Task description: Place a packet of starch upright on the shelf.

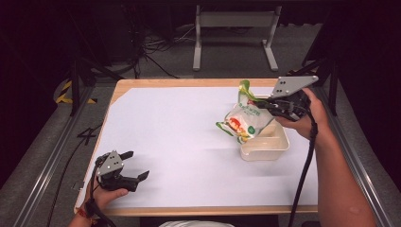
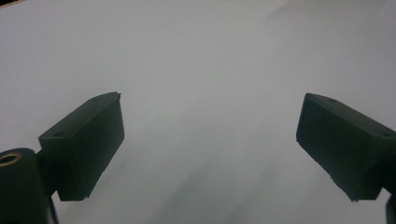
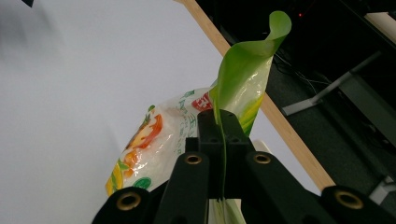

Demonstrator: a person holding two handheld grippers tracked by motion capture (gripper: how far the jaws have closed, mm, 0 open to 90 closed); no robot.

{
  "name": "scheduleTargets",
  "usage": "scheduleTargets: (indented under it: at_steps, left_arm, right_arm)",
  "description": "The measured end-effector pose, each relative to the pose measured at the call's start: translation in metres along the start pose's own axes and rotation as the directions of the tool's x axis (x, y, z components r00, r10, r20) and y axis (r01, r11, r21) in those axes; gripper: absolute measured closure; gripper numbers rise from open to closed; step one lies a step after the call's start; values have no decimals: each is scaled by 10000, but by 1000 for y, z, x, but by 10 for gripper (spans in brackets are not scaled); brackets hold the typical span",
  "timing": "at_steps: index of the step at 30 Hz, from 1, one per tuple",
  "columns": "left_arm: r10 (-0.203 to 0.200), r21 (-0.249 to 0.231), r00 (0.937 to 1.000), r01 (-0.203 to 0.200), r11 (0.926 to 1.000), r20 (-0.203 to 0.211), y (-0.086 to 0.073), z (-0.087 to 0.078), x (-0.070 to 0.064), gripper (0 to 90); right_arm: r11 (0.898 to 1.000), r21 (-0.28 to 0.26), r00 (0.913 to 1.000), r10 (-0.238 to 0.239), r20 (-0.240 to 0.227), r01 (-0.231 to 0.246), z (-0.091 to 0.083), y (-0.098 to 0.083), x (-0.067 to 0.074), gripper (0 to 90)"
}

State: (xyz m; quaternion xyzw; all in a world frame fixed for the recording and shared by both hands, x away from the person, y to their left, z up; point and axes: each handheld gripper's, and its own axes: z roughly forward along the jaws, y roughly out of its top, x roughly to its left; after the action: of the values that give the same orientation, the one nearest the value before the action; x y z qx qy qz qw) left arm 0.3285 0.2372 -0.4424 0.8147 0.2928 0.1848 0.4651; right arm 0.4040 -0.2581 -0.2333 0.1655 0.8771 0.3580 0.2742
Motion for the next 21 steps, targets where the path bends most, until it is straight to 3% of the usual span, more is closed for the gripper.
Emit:
scheduleTargets:
  at_steps: [12,21]
  left_arm:
    - [-18,119,10000,17,9999,23,0,1,-1,86]
    - [22,212,10000,-23,9998,72,0,3,-1,91]
  right_arm:
    - [9996,-131,9981,274,558,-267,-33,-38,-9,891]
    - [9997,-29,9990,-223,378,225,-41,-65,-11,889]
